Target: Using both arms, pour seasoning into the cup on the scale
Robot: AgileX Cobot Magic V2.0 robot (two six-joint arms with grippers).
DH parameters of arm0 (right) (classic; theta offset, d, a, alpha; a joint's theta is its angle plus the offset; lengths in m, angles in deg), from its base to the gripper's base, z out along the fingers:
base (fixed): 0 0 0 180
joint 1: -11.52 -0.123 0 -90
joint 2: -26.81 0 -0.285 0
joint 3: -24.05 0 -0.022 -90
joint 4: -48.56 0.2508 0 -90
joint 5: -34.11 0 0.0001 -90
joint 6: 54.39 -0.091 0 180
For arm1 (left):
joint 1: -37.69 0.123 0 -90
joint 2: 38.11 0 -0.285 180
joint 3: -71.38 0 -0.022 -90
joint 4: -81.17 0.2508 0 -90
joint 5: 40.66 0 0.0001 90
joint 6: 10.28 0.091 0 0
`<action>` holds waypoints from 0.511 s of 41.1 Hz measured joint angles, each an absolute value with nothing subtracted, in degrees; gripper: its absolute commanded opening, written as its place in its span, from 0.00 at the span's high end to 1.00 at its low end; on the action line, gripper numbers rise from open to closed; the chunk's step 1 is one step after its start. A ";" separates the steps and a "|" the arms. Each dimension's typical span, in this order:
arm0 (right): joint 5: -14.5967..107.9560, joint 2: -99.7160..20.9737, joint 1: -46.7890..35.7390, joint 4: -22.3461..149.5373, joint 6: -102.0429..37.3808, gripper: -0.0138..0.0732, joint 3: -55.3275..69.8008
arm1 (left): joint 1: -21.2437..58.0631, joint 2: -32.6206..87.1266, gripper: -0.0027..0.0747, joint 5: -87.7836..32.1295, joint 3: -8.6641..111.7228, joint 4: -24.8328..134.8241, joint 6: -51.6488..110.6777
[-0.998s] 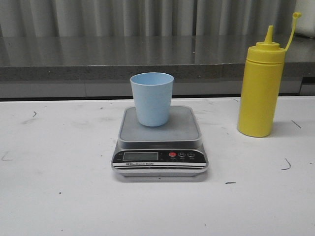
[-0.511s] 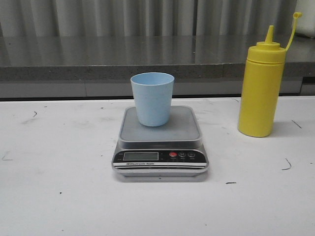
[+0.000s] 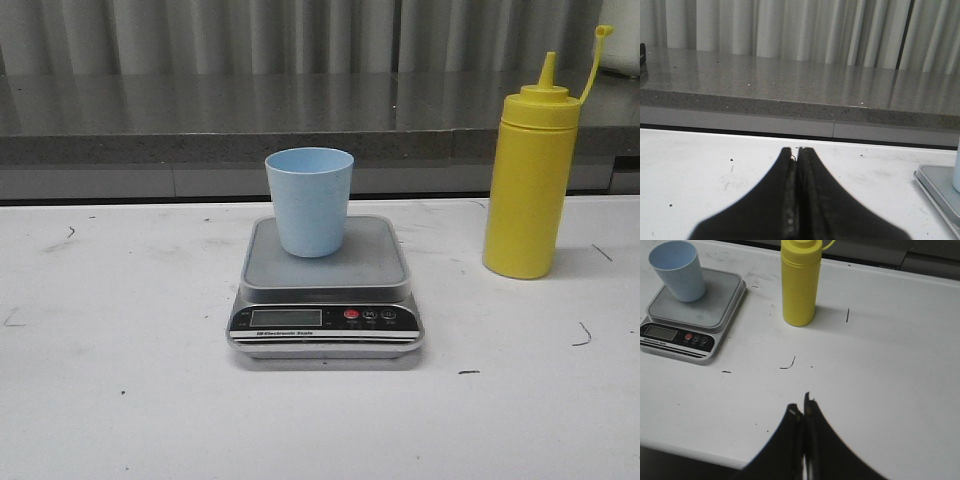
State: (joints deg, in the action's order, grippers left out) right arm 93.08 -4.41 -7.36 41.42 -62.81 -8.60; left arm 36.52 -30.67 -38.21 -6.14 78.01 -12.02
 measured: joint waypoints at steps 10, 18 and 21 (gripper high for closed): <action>93.08 -4.41 -7.36 41.42 -62.81 0.92 -8.60 | 35.41 -30.67 0.99 -38.21 -6.14 78.13 -11.37; 93.08 -4.41 -7.36 41.42 -62.81 0.92 -8.60 | 35.41 -30.67 0.99 -38.21 -6.14 78.13 -11.37; 93.08 -4.41 -7.36 41.42 -62.81 0.92 -8.60 | 35.41 -30.67 0.99 -38.21 -6.14 78.13 -11.37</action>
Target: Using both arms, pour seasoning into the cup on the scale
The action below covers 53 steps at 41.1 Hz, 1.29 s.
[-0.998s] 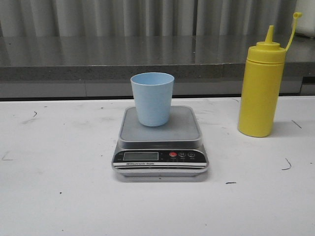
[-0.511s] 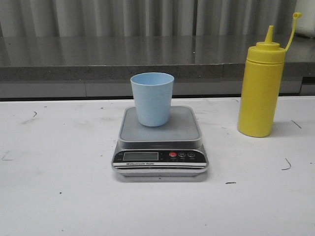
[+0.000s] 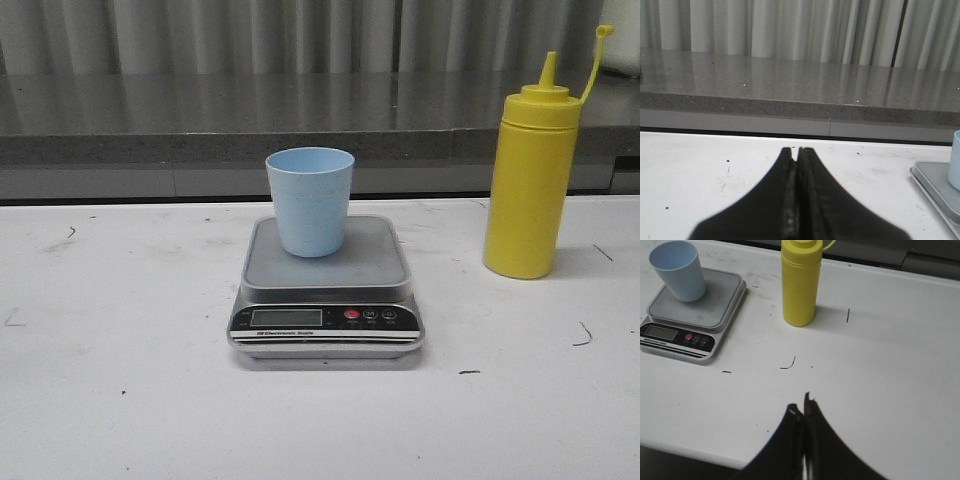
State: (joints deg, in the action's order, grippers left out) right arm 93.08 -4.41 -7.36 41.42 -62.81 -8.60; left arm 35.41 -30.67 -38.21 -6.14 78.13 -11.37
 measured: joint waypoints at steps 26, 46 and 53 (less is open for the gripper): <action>93.08 -4.13 -7.36 41.44 -62.81 0.92 -8.60 | 35.41 -30.67 0.99 -38.21 -6.14 78.13 -11.25; 64.12 12.43 6.75 47.16 -52.68 0.92 -35.15 | 35.41 -30.67 0.99 -38.21 -6.14 78.13 -11.15; 52.92 18.75 9.20 47.28 -52.46 0.92 -46.21 | 35.41 -30.67 0.99 -38.21 -6.14 78.13 -11.15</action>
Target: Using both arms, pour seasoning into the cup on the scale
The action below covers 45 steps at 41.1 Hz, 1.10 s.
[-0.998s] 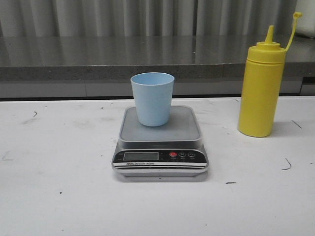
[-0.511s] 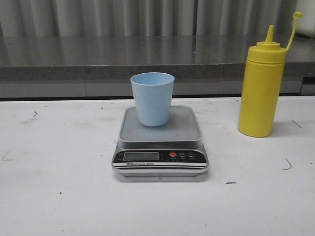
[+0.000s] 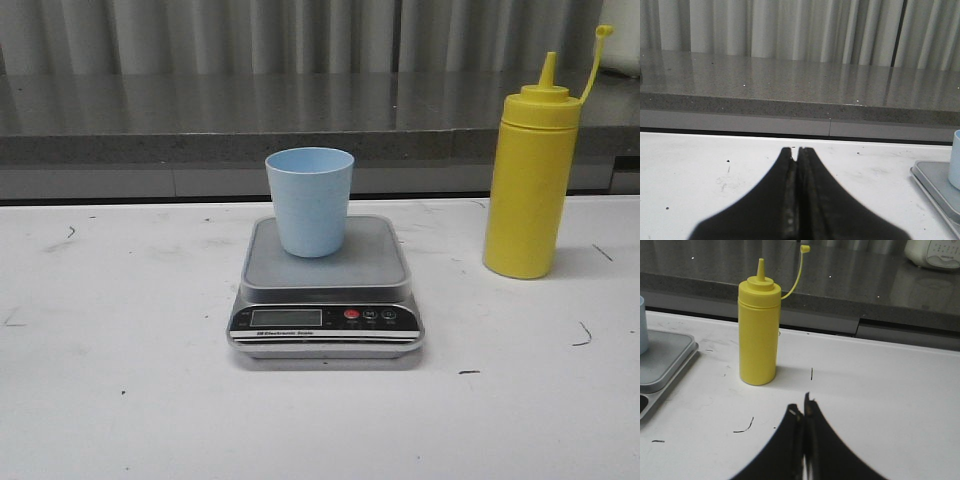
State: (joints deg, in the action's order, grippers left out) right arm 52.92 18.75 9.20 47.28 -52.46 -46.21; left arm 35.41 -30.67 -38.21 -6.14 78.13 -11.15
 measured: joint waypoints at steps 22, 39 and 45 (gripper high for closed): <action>39.48 19.60 11.18 49.22 -52.46 0.92 -54.76 | 35.41 -30.67 0.99 -38.21 -6.14 78.13 -11.15; 36.42 19.60 11.18 53.48 -52.46 0.92 -54.76 | 35.41 -30.67 0.99 -38.21 -6.14 78.13 -11.04; 36.42 19.60 11.18 53.97 -52.46 0.92 -54.76 | 35.41 -30.67 0.99 -38.21 -6.14 78.13 -11.04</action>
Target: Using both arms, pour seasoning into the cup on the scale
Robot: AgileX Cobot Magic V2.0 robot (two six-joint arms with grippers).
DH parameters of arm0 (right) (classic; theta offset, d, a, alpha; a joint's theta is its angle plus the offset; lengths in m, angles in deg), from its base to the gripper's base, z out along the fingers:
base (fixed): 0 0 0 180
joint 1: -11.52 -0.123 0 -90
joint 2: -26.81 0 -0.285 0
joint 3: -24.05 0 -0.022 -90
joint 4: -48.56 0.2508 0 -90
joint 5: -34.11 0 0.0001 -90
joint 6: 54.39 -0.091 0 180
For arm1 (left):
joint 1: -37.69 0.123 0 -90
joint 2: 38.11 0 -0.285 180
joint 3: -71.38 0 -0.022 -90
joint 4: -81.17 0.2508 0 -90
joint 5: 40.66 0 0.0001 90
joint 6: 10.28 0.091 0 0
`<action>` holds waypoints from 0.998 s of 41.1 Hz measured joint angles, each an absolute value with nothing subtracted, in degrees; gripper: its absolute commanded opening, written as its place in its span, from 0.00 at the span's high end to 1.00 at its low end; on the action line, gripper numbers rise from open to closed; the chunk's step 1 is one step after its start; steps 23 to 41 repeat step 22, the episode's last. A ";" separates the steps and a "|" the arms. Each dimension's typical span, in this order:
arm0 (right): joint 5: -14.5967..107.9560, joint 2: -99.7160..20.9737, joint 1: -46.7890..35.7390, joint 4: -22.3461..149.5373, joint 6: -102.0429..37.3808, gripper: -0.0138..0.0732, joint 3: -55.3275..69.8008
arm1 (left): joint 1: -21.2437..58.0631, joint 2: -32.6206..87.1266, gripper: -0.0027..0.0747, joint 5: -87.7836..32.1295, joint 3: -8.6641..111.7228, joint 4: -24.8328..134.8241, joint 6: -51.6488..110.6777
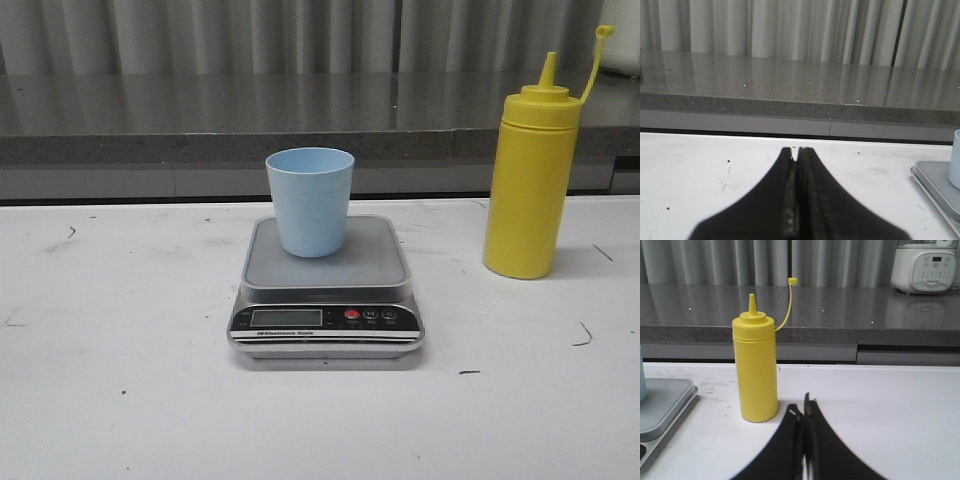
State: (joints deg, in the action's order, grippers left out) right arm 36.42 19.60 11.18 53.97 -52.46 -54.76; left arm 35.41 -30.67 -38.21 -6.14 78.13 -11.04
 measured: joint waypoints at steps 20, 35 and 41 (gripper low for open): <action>36.33 19.60 11.18 54.45 -52.46 0.92 -54.76 | 35.41 -30.67 0.99 -38.21 -6.14 78.13 -11.04; 36.33 19.60 11.18 54.45 -52.46 0.92 -54.76 | 35.41 -30.67 0.99 -38.21 -6.14 78.13 -11.04; 36.33 19.60 11.18 54.45 -52.46 0.92 -54.76 | 35.41 -30.67 0.99 -38.21 -6.14 78.13 -11.04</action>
